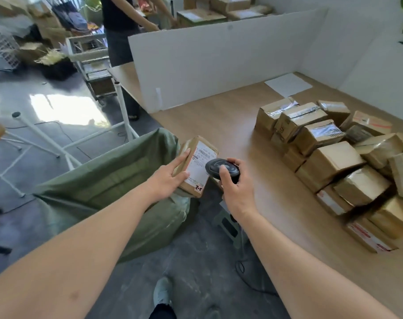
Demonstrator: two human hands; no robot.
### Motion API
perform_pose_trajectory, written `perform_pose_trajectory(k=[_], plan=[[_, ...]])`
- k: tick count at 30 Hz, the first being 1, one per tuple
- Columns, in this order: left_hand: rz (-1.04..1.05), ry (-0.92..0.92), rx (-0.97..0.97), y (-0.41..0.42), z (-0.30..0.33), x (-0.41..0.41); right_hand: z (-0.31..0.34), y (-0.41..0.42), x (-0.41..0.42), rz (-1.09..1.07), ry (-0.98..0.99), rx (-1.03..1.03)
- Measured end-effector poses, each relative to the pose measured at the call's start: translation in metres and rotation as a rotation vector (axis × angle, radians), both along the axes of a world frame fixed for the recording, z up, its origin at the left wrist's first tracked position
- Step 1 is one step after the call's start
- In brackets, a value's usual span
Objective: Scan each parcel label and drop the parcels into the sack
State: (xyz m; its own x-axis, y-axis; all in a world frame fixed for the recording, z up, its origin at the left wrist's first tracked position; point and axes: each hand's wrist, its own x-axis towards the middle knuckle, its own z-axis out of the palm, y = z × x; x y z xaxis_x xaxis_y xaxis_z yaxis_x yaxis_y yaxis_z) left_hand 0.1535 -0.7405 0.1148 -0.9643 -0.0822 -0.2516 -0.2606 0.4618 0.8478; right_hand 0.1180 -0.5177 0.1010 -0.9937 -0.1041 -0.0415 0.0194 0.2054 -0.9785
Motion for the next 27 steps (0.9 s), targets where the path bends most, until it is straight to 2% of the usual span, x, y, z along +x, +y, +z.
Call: perform_pose_trajectory(k=[9,16,21,27], plan=[[0.097,-0.125,-0.103,-0.123,-0.023,0.046,-0.009,-0.123,0.016,0.167,-0.032,0.034],[0.02,-0.333,-0.206,-0.209,-0.098,0.048,-0.048,-0.211,0.029,0.175,-0.134,0.218],[-0.065,-0.449,-0.284,-0.227,-0.146,0.033,-0.077,-0.243,0.029,0.119,-0.184,0.284],[-0.2,-0.436,-0.373,-0.216,-0.178,0.011,-0.104,-0.247,0.02,0.041,-0.248,0.327]])
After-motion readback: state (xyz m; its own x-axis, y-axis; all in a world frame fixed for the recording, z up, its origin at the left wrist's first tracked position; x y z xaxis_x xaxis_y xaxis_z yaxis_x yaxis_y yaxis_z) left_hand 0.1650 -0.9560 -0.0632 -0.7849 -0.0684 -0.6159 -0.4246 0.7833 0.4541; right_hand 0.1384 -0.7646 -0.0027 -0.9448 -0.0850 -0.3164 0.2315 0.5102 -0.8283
